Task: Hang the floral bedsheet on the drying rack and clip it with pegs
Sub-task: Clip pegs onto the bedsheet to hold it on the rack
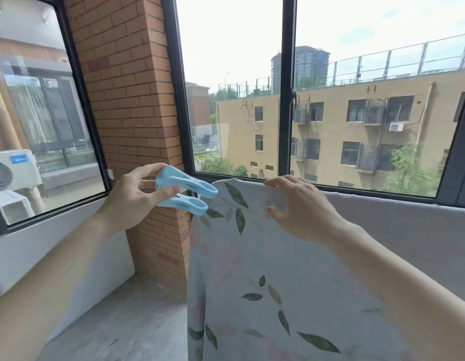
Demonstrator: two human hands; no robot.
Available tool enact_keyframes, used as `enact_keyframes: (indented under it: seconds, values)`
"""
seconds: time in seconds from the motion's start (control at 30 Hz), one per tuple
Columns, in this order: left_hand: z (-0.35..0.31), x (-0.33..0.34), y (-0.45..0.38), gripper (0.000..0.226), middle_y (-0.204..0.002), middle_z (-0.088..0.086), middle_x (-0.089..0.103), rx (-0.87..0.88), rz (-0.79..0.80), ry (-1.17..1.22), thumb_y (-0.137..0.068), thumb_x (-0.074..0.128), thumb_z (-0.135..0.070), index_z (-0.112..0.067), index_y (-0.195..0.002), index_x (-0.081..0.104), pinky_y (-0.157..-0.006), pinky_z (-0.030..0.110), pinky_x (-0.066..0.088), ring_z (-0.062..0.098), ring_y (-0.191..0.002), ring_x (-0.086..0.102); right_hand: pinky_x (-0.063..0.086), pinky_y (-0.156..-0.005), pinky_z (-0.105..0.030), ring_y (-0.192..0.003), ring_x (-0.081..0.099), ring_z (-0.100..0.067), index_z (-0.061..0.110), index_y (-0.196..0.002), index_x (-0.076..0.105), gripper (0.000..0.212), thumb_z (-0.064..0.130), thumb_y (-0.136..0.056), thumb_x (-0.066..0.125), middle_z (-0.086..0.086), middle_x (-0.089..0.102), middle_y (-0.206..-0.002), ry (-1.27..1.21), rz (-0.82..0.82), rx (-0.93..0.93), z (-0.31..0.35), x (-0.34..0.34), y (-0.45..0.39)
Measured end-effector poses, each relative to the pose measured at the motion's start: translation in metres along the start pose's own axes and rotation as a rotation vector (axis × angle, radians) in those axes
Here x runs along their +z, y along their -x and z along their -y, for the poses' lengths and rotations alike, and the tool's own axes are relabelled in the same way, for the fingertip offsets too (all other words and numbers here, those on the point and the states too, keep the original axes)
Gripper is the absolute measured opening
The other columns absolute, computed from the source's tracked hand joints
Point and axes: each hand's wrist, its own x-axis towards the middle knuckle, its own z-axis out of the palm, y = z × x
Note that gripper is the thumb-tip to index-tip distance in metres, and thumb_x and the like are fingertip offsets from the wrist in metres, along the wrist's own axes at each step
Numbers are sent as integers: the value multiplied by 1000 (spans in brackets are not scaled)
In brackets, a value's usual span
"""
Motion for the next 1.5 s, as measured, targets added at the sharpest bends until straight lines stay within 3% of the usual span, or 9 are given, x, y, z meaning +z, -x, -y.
enact_keyframes:
  seconds: [0.17, 0.43, 0.7, 0.97, 1.23, 1.33, 1.5]
  values:
    - [13, -13, -21, 55, -124, -20, 65, 83, 18, -14, -83, 83, -41, -38, -132, 60, -86, 24, 55, 0, -112, 63, 38, -110, -41, -127, 56, -25, 27, -145, 52, 53, 40, -95, 58, 0, 62, -140, 168, -17, 125, 6, 11, -5]
    - [20, -17, -53, 46, -113, -21, 69, 176, 5, -107, -75, 91, -35, -34, -116, 70, -68, 15, 47, -1, -97, 64, 40, -104, -41, -114, 60, -24, 25, -134, 55, 42, 46, -99, 49, 1, 66, -122, 258, -31, 168, 19, 18, -8]
    - [12, -9, -72, 27, -89, -12, 72, 174, 75, -139, -72, 93, -29, -26, -90, 72, -61, 25, 48, 12, -80, 66, 38, -103, -41, -115, 57, -24, 21, -126, 55, 37, 45, -98, 49, -1, 64, -119, 339, -19, 190, 23, 21, -9]
    - [25, 13, -83, 27, -83, -5, 76, 101, 160, -48, -69, 94, -28, -18, -87, 77, -59, 24, 52, 16, -71, 66, 37, -100, -41, -113, 56, -25, 20, -112, 51, 27, 43, -97, 50, -2, 62, -115, 366, 3, 223, 23, 24, -6]
    - [35, 12, -95, 27, -93, -2, 77, 13, 193, 13, -73, 92, -23, -17, -95, 77, -68, 28, 55, 20, -83, 71, 36, -100, -41, -112, 56, -25, 22, -109, 49, 25, 43, -95, 50, -1, 62, -114, 383, -17, 219, 24, 24, -11]
    - [44, 11, -99, 38, -108, -6, 76, -18, 256, 68, -76, 90, -23, -21, -111, 75, -84, 35, 59, 15, -100, 71, 36, -100, -41, -112, 56, -25, 22, -108, 47, 24, 43, -95, 50, -2, 61, -114, 384, -6, 217, 25, 25, -11]
    - [45, 12, -104, 71, -142, -6, 61, -22, 419, 68, -82, 86, -24, -23, -146, 55, -113, 47, 46, 19, -133, 56, 35, -99, -40, -112, 55, -24, 22, -110, 48, 26, 42, -95, 51, -1, 60, -113, 400, -21, 209, 22, 25, -10]
